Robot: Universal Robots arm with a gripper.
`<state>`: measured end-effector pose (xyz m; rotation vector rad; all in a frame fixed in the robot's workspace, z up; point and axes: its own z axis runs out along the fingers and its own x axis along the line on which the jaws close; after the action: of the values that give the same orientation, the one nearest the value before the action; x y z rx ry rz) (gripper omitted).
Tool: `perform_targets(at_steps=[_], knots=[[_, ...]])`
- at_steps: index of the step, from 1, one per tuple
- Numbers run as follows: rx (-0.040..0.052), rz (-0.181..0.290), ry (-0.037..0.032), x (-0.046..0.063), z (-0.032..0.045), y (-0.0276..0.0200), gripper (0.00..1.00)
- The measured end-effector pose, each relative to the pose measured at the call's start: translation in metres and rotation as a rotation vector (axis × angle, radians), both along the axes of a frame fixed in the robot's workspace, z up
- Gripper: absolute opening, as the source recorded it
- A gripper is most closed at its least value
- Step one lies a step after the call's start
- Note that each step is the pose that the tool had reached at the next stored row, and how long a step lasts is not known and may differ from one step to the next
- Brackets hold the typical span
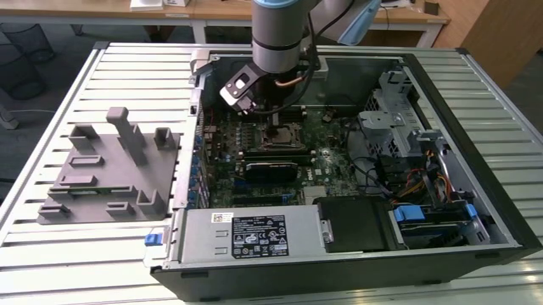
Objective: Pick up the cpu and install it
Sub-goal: 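Close the cpu cover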
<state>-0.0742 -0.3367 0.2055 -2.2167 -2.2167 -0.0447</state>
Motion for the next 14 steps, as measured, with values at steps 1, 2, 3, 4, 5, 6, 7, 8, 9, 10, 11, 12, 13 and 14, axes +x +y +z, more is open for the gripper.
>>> perform_targets(at_steps=[1,2,3,4,5,6,7,8,9,10,11,12,13,14], knots=[[-0.0001,0.0,0.0001,-0.0002,0.0,0.0,0.11],[-0.0001,0.0,0.0001,-0.001,-0.0002,0.0,0.11],[-0.0001,0.0,0.0001,-0.0016,-0.0004,0.0,0.11],[-0.0001,0.0,0.0001,-0.0016,-0.0004,0.0,0.11],[-0.0001,0.0,0.0,-0.0018,-0.0005,0.0,0.11],[0.0,0.0,0.0,-0.0019,-0.0007,-0.0001,0.11],[0.0001,0.0,0.0,-0.002,-0.001,0.0,0.11],[0.0,0.001,0.0,-0.002,-0.0015,0.0,0.11],[-0.0001,0.002,0.0001,-0.002,-0.0021,0.0,0.11],[0.0,0.002,0.0,-0.002,-0.0027,0.0,0.11],[-0.0001,0.003,0.0001,-0.0021,-0.0033,0.0001,0.11],[-0.0001,0.004,0.0,-0.002,-0.0039,0.0002,0.11],[0.0,0.005,0.0001,-0.0021,-0.0043,0.0003,0.11],[-0.0001,0.005,0.0003,-0.0021,-0.0046,0.0004,0.11]])
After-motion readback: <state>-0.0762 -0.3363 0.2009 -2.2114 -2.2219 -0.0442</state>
